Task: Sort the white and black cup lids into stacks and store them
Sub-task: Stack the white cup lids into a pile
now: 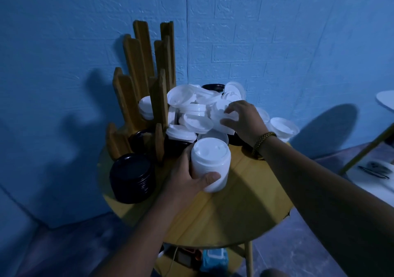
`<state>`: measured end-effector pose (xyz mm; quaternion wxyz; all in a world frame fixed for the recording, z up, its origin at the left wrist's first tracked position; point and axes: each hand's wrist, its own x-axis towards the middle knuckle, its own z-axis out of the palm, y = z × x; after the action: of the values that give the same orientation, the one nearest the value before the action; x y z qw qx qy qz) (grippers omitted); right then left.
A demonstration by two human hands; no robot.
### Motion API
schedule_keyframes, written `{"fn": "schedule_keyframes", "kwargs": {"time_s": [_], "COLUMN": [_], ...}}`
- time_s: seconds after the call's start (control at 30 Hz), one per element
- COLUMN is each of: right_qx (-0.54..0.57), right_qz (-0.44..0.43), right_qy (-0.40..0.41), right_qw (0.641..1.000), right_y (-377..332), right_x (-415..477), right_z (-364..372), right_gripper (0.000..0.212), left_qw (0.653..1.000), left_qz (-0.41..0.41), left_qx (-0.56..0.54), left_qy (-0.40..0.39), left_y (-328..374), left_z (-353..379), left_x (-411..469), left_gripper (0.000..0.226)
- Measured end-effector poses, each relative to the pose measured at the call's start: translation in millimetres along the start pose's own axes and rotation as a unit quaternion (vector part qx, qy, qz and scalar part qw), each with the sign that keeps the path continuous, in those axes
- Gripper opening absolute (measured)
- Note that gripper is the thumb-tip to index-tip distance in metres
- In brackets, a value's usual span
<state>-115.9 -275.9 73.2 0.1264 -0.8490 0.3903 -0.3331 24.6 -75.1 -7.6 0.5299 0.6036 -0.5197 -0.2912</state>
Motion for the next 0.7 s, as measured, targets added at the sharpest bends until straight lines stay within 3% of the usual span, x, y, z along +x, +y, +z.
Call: {"fn": "schedule_keyframes", "kwargs": {"time_s": [0.4,0.57,0.7], "right_qx": [0.068,0.104,0.132], "right_qz": [0.039,0.06,0.073], "right_qy": [-0.029,-0.025,0.014], "right_qw": [0.997,0.993,0.989], "right_y": [-1.4,1.7,1.2], "right_x": [-7.5,-8.4,-7.4], "right_z": [-2.1,-3.5,-3.0], "right_gripper": [0.036,0.05,0.028], "left_qw": [1.0,1.0,1.0], "left_qz": [-0.006,-0.005,-0.005], "left_qx": [-0.001,0.0,-0.004], "left_qy": [-0.005,-0.005,-0.005], "left_y": [0.6,-0.9,-1.9], "left_z": [0.0,-0.4,-0.4], "left_x": [-2.5,-1.7,-1.0], "left_gripper": [0.109,0.107,0.103]}}
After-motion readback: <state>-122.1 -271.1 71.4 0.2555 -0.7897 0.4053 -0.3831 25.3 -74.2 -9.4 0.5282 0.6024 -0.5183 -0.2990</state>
